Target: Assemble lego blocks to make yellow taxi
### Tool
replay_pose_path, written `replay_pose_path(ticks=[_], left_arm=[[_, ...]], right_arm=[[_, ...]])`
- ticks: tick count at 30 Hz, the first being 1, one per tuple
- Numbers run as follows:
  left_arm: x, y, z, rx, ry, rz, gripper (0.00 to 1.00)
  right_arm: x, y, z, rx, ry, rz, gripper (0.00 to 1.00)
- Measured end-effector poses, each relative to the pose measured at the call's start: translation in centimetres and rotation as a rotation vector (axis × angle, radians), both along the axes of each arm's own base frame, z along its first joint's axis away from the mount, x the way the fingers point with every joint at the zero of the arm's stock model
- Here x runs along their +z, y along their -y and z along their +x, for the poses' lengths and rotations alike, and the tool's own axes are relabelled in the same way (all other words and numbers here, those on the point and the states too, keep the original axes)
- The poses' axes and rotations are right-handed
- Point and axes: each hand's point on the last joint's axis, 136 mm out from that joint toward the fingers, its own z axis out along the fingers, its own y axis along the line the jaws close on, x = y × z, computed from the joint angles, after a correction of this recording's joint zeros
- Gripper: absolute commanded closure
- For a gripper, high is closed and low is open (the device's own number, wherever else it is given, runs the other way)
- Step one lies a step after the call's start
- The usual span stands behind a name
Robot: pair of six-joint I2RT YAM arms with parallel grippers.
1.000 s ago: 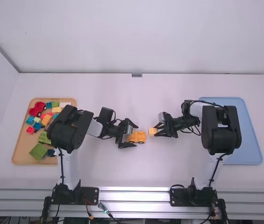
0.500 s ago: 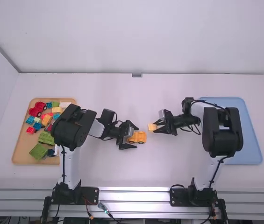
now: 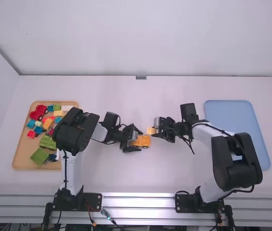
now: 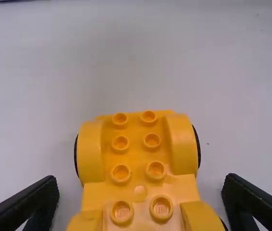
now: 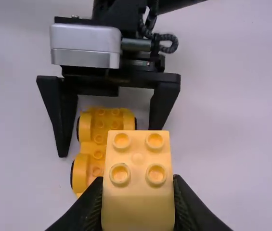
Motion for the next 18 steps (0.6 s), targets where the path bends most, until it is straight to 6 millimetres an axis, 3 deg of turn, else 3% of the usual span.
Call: replay_pose_path(ticks=[3, 12, 14, 18], left_arm=[[0.0, 0.0, 0.0, 0.000, 0.005, 0.001, 0.29], [0.0, 0.0, 0.1, 0.000, 0.010, 0.000, 0.41], [0.0, 0.0, 0.1, 0.003, 0.007, 0.003, 0.53], [0.0, 0.0, 0.2, 0.004, 0.015, 0.005, 0.52]], right_arm=[[-1.1, -0.1, -0.2, -0.047, -0.018, -0.001, 1.00], [-3.0, -1.8, -1.2, -0.042, -0.083, -0.005, 1.00], [-4.1, -2.0, -1.6, -0.039, -0.129, -0.017, 1.00], [-5.4, -1.5, -1.8, -0.048, -0.162, -0.042, 1.00]])
